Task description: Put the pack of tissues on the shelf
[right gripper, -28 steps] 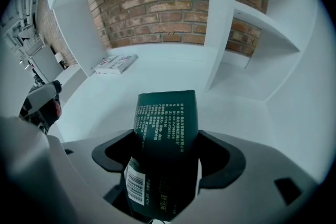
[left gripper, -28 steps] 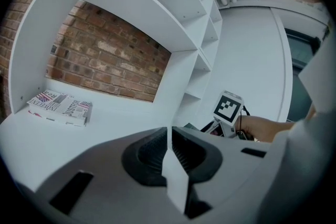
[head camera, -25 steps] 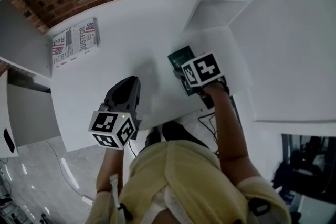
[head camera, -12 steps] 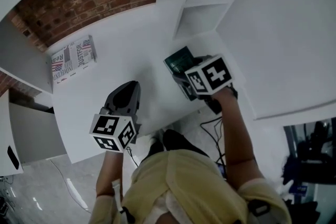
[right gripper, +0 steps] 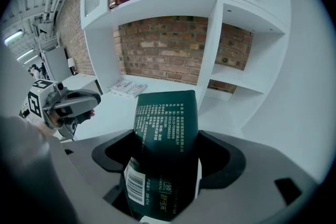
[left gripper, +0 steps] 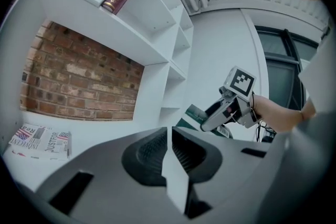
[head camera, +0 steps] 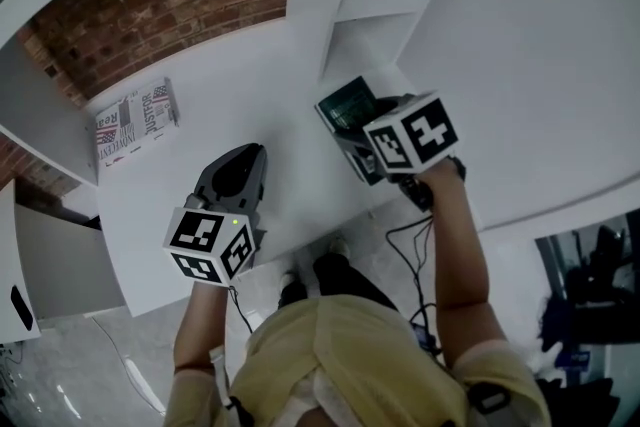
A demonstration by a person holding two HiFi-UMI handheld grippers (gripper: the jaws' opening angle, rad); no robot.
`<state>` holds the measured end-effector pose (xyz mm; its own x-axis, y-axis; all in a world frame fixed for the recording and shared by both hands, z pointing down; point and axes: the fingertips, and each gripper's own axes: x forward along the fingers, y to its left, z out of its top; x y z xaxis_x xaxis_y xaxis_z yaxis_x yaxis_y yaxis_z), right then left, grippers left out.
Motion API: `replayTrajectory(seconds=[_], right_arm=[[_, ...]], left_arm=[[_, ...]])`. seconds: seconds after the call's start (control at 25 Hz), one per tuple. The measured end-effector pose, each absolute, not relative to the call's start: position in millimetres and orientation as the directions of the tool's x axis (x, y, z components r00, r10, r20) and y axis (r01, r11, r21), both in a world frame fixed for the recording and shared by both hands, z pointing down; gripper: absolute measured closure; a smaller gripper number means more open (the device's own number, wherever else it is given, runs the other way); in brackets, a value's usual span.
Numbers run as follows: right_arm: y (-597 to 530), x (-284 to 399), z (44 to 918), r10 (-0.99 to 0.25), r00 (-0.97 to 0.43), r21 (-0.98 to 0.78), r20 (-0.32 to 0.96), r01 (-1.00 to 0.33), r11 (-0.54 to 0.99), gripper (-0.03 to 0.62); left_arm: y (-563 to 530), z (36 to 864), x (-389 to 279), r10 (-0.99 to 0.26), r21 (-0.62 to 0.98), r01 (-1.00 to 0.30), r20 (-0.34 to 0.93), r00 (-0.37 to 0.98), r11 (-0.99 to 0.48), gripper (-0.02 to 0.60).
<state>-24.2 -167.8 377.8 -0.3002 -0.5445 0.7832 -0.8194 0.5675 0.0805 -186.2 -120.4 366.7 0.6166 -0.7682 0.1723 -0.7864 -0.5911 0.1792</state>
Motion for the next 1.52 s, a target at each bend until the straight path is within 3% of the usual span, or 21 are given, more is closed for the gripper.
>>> replayTrajectory(seconds=[1.0, 1.52], right_arm=[[-275.1, 118.3, 334.0, -0.514, -0.438, 0.102, 0.737, -0.68, 0.726, 0.229], [-331.9, 127.8, 291.6, -0.522, -0.514, 0.151, 0.681, -0.599, 0.786, 0.227]], left_arm=[[-218.0, 325.6, -13.9, -0.867, 0.11, -0.874, 0.119, 0.484, -0.473, 0.554], [-235.7, 291.1, -2.2, -0.929, 0.05, -0.935, 0.111, 0.354, -0.351, 0.554]])
